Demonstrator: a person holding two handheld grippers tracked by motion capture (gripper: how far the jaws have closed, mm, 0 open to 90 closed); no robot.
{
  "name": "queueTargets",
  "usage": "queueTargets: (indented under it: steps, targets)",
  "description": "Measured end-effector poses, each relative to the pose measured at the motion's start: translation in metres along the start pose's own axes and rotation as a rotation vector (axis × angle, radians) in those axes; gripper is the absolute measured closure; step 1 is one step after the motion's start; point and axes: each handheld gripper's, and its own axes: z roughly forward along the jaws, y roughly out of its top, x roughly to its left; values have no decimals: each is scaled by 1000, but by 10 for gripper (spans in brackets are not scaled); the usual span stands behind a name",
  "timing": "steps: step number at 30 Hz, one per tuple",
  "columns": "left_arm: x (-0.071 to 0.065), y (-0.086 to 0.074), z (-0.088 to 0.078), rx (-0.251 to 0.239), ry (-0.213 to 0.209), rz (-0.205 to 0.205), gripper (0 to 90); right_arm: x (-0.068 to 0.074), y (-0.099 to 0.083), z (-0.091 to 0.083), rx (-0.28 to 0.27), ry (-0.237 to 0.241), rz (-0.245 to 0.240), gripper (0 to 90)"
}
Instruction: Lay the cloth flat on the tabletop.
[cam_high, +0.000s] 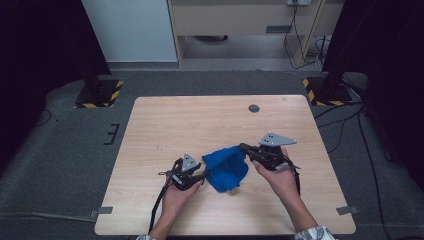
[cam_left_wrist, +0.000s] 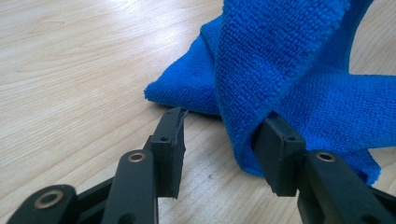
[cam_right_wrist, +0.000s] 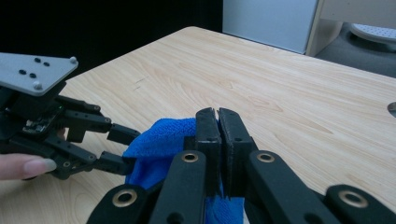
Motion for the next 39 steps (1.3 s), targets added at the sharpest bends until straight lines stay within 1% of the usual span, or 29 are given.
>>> queueTargets:
  steps: [3,5,7,10,13,14,17,18,19,20,21,22,23,24,25,26,27,28,29,30,31,32,33,34,35,36,37,38,39]
  targets:
    - [-2,0,0,10,-2,-7,540,0,-3,2,10,-5,2,877]
    - [-5,0,1,18,-6,6,540,0,-6,5,25,-12,-1,877]
    - [-5,0,1,20,-5,6,541,0,-7,5,26,-12,4,877]
    - [-3,-1,3,29,-1,4,543,-1,-5,2,19,-27,-2,876]
    - [-1,-2,4,31,5,3,547,0,-3,0,7,-32,-5,876]
    - [0,-2,4,28,-3,-6,550,0,-1,-2,2,-29,-5,876]
    - [0,-2,6,25,-6,-5,563,1,1,-3,-6,-30,-5,877]
    - [-1,-3,9,44,-2,18,573,1,1,-3,-8,-32,-5,876]
    - [-1,-3,9,44,-2,18,588,0,1,-4,-7,-33,-5,876]
    - [0,-4,10,44,-18,16,642,0,1,-4,-7,-32,-6,876]
    - [0,-4,10,44,-18,16,706,0,1,-4,-7,-32,-6,876]
    - [1,-2,10,27,-35,5,770,0,1,-5,-7,-31,-4,877]
    - [1,-2,10,27,-35,5,806,0,1,-5,-7,-31,-4,877]
    - [2,-1,9,17,-53,-10,806,-1,1,-5,-7,-30,-4,876]
    - [2,1,7,13,-58,-2,875,-1,0,-5,0,-28,-6,876]
    - [1,4,4,8,-55,8,878,-1,0,-5,1,-28,-8,876]
    - [1,4,4,8,-55,8,880,-1,-1,-6,4,-27,-10,876]
    - [1,10,-4,-11,-42,25,881,0,0,-7,5,-25,-8,876]
    - [2,16,-12,-27,-29,32,881,0,0,-8,4,-26,-14,876]
    - [2,21,-19,-42,-26,34,881,1,1,-10,2,-26,-14,876]
    - [2,21,-19,-42,-26,34,881,1,1,-10,2,-26,-14,876]
    - [3,27,-28,-56,-23,41,881,3,4,-17,-10,-34,-17,876]
    - [4,31,-33,-71,-23,35,881,3,4,-17,-10,-34,-17,876]
    - [5,40,-48,-100,-34,21,881,8,9,-24,-31,-32,-13,876]
    - [5,40,-48,-100,-34,21,881,8,9,-24,-31,-32,-13,876]
    - [6,45,-56,-112,-25,26,881,17,17,-33,-37,-35,-41,875]
    - [6,48,-61,-118,-23,31,881,17,17,-33,-37,-35,-41,875]
    - [8,58,-71,-131,-8,45,881,24,23,-38,-43,-36,-66,875]
    - [8,58,-71,-131,-8,45,881,24,23,-38,-43,-36,-66,875]
